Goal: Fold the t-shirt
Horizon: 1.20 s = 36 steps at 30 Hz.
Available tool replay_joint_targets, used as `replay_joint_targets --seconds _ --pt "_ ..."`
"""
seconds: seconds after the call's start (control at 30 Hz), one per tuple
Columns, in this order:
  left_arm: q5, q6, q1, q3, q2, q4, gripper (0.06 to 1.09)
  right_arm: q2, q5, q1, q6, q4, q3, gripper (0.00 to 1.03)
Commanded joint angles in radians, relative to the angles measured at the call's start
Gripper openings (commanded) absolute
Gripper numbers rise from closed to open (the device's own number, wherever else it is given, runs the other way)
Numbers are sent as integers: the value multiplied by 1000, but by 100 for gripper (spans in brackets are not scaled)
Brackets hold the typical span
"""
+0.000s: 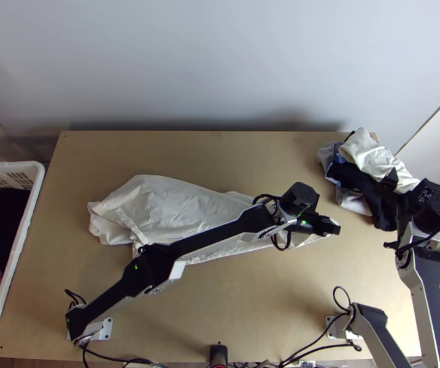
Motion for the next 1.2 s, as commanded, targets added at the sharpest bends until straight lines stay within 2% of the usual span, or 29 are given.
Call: replay_joint_targets --seconds 0.0,0.03,0.13,0.2,0.3,0.33,0.37,0.43,0.5,0.67,0.83,0.93,1.17 --pt "20 6 5 -10 -6 -4 73 1 0 -6 -3 17 -13 98" --pt "25 29 5 -10 -13 -23 83 1 -2 -6 -3 22 -11 98" --pt "23 69 12 -27 -35 -49 84 6 -6 -3 -6 34 -13 98" --pt "20 90 17 -43 -50 -60 93 11 -11 -3 -6 40 -13 98" --pt "10 118 25 -46 -73 -98 94 17 -14 6 -6 40 -13 98" --pt "10 118 28 -44 -82 -109 100 18 -16 9 -6 40 -14 98" --pt "10 119 32 -44 -92 -116 101 21 -20 9 -6 40 -14 98" --pt "10 127 37 -47 -109 -126 101 26 -28 11 -9 40 -14 98" --pt "10 182 32 -46 -127 -150 101 34 -29 9 -13 42 -10 98" --pt "10 260 23 -32 -145 -270 101 57 -31 11 -13 62 6 98" --pt "3 381 23 -30 -145 -480 101 86 -32 15 -13 89 6 98" --pt "-59 452 25 -30 -145 -615 101 93 -32 21 -13 97 9 98" --pt "-99 486 108 -58 -205 -729 101 107 -32 63 -9 111 3 98"
